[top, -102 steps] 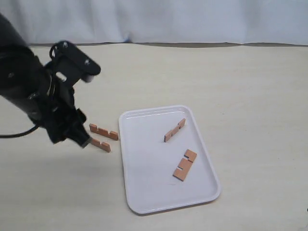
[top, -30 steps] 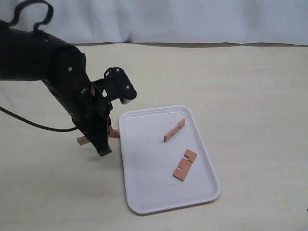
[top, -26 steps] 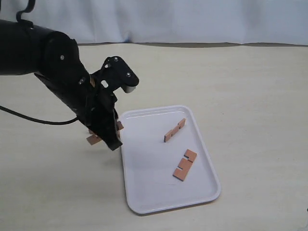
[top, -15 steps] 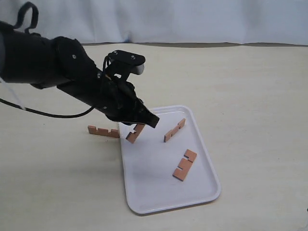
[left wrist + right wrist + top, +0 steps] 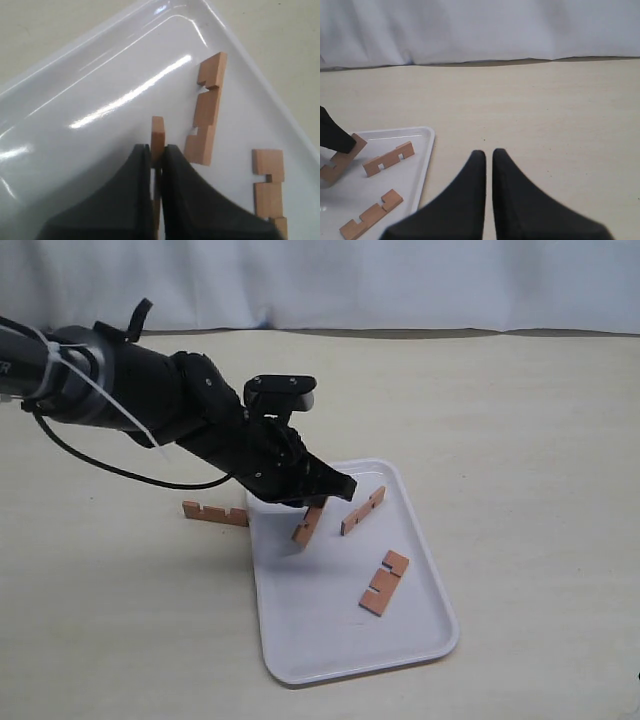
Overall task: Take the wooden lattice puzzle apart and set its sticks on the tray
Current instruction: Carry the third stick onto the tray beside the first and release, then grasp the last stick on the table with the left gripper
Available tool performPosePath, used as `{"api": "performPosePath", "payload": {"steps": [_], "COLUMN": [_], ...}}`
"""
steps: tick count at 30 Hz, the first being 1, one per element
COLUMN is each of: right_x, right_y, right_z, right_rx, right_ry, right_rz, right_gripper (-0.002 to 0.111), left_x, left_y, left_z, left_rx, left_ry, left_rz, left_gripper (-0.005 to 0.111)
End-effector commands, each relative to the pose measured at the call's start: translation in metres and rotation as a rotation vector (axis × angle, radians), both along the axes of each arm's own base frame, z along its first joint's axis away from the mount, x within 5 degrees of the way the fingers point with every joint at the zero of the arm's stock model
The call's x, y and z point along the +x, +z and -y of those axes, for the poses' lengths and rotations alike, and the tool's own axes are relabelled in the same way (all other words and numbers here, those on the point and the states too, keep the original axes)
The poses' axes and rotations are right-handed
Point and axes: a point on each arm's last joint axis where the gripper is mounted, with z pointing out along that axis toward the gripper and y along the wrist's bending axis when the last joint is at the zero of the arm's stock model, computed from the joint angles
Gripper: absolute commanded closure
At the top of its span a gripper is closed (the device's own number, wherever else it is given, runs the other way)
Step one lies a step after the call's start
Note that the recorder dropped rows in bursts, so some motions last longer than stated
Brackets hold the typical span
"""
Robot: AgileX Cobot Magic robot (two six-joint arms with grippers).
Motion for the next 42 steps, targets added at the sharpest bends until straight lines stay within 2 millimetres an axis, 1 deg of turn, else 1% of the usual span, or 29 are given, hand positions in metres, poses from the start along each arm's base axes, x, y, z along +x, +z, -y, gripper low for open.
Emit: {"api": "performPosePath", "payload": {"steps": [1,4,6,8,10,13,16,19,20,22,25,28,30,33,38,42], "right_x": [0.000,0.000,0.000,0.000,0.000,0.000,0.000,0.000,0.000,0.000,0.000,0.000,0.000,0.000,0.000,0.000], "right_y": [0.000,0.000,0.000,0.000,0.000,0.000,0.000,0.000,0.000,0.000,0.000,0.000,0.000,0.000,0.000,0.000], "right_z": [0.000,0.000,0.000,0.000,0.000,0.000,0.000,0.000,0.000,0.000,0.000,0.000,0.000,0.000,0.000,0.000], "right_rx": [-0.002,-0.002,-0.002,-0.002,-0.002,-0.002,-0.002,-0.002,-0.002,-0.002,-0.002,-0.002,-0.002,-0.002,-0.002,-0.002], "right_ry": [0.003,0.003,0.003,0.003,0.003,0.003,0.003,0.003,0.003,0.003,0.003,0.003,0.003,0.003,0.003,0.003], "right_rz": [0.005,0.005,0.005,0.005,0.005,0.005,0.005,0.005,0.005,0.005,0.005,0.005,0.005,0.005,0.005,0.005], "right_gripper": [0.104,0.104,0.104,0.104,0.104,0.104,0.104,0.104,0.104,0.104,0.104,0.104,0.104,0.104,0.104,0.104], "left_x": [0.002,0.003,0.005,0.007,0.008,0.008,0.005,-0.001,-0.001,-0.003,-0.004,-0.003,0.002,0.005,0.000,0.003], "left_y": [-0.003,0.001,0.006,0.015,0.030,0.058,0.088,0.105,0.107,0.109,0.104,0.099,0.100,0.101,0.096,0.085], "left_z": [0.003,0.005,0.009,0.013,0.017,0.019,0.013,-0.001,-0.005,-0.017,-0.032,-0.040,-0.042,-0.041,-0.036,-0.039], "left_rx": [-0.004,-0.015,-0.027,-0.043,-0.065,-0.054,0.024,0.161,0.209,0.346,0.520,0.625,0.669,0.670,0.590,0.568], "left_ry": [0.009,0.001,-0.016,-0.046,-0.083,-0.185,-0.308,-0.422,-0.453,-0.534,-0.623,-0.666,-0.679,-0.677,-0.652,-0.676], "left_rz": [0.005,0.003,0.001,-0.005,0.003,0.050,0.138,0.207,0.223,0.240,0.204,0.216,0.265,0.305,0.236,0.187], "left_gripper": [0.084,0.063,0.057,0.055,0.056,0.056,0.056,0.056,0.056,0.056,0.056,0.056,0.056,0.056,0.056,0.056]}}
